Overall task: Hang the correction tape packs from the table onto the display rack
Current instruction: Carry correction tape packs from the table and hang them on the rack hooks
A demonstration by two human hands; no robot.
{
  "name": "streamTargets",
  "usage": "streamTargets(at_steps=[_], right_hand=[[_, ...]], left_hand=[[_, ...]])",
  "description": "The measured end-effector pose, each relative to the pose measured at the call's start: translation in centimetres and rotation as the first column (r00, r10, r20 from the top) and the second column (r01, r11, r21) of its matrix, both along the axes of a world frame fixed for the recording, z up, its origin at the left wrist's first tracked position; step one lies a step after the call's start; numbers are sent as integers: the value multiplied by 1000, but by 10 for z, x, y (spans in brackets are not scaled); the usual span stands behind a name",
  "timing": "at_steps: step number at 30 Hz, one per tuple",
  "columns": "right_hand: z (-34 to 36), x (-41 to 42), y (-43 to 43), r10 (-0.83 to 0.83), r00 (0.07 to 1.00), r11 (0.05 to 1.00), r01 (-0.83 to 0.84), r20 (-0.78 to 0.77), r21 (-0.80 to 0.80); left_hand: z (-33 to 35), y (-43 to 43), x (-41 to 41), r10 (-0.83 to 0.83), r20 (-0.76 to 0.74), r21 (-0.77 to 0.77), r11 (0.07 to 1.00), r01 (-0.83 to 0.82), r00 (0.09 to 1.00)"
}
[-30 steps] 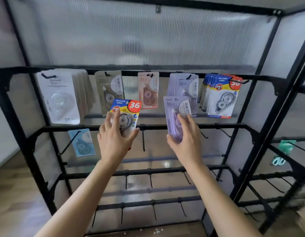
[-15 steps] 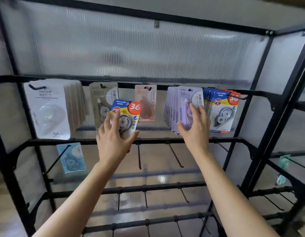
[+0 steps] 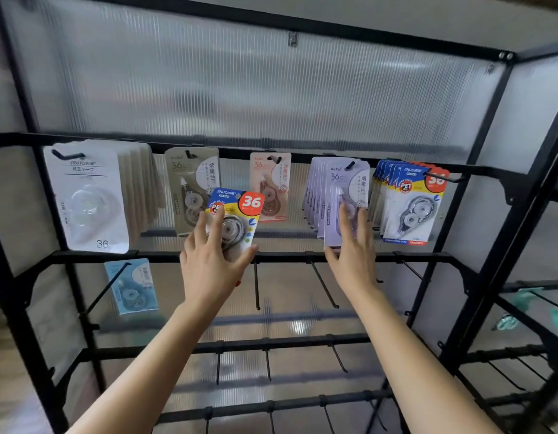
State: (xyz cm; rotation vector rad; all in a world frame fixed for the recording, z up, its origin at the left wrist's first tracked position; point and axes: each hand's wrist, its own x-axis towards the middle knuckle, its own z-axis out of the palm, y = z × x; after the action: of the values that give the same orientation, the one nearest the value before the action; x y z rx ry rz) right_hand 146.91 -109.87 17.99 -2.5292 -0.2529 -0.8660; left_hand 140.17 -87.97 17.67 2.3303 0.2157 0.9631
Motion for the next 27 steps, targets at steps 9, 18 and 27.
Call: streamTargets(at_steps=[9, 18, 27], right_hand=[[-43, -39, -36, 11, 998, 999, -8, -54, 45], [-77, -46, -83, 36, 998, 995, -31, -53, 99], [-90, -35, -132, 194, 971, 981, -190, -140, 45]], left_hand=[[-13, -41, -3, -52, 5, -15, 999, 52, 999], [-17, -104, -12, -72, 40, 27, 997, 71, 997], [-8, -190, -11, 12, 73, 39, 999, -15, 997]])
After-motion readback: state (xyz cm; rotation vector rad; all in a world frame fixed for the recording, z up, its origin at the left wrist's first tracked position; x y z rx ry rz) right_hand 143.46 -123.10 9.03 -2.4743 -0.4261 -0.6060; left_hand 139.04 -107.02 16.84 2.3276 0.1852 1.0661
